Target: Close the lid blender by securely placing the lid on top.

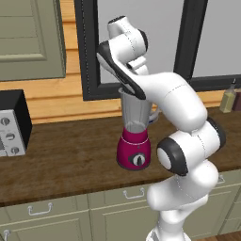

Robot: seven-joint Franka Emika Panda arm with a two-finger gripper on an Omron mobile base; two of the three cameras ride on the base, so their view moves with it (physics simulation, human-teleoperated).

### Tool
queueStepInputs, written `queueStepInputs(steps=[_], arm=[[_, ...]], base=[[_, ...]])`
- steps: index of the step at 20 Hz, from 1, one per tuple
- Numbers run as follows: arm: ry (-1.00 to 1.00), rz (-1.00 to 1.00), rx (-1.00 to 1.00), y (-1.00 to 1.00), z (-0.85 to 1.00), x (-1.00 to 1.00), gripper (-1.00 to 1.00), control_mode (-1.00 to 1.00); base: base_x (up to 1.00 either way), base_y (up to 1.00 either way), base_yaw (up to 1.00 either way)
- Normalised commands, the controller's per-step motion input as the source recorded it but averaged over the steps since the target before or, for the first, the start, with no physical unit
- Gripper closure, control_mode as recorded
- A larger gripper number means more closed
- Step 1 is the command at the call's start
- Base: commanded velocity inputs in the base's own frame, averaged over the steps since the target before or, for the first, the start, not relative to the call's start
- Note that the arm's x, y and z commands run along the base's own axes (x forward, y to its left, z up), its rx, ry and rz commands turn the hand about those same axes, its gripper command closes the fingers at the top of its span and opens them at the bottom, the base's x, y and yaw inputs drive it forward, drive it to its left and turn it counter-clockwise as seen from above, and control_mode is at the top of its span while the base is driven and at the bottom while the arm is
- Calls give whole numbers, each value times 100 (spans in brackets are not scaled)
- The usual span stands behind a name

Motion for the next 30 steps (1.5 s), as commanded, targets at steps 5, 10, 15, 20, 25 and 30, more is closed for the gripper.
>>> queueStepInputs(steps=[5, 10, 15, 20, 25, 30], arm=[[0, 0, -23, 0, -13, -14, 100, -100], [-1, 0, -8, 0, 0, -5, 100, -100], [-1, 0, -4, 0, -14, -8, 100, -100], [-7, 0, -1, 0, -13, -6, 100, -100], [-36, 0, 0, 0, 30, -77, -100, -100], [-57, 0, 2, -15, 30, -100, -100, -100]], base=[[0, 0, 0], [0, 0, 0], [0, 0, 0], [0, 0, 0], [0, 0, 0], [0, 0, 0]])
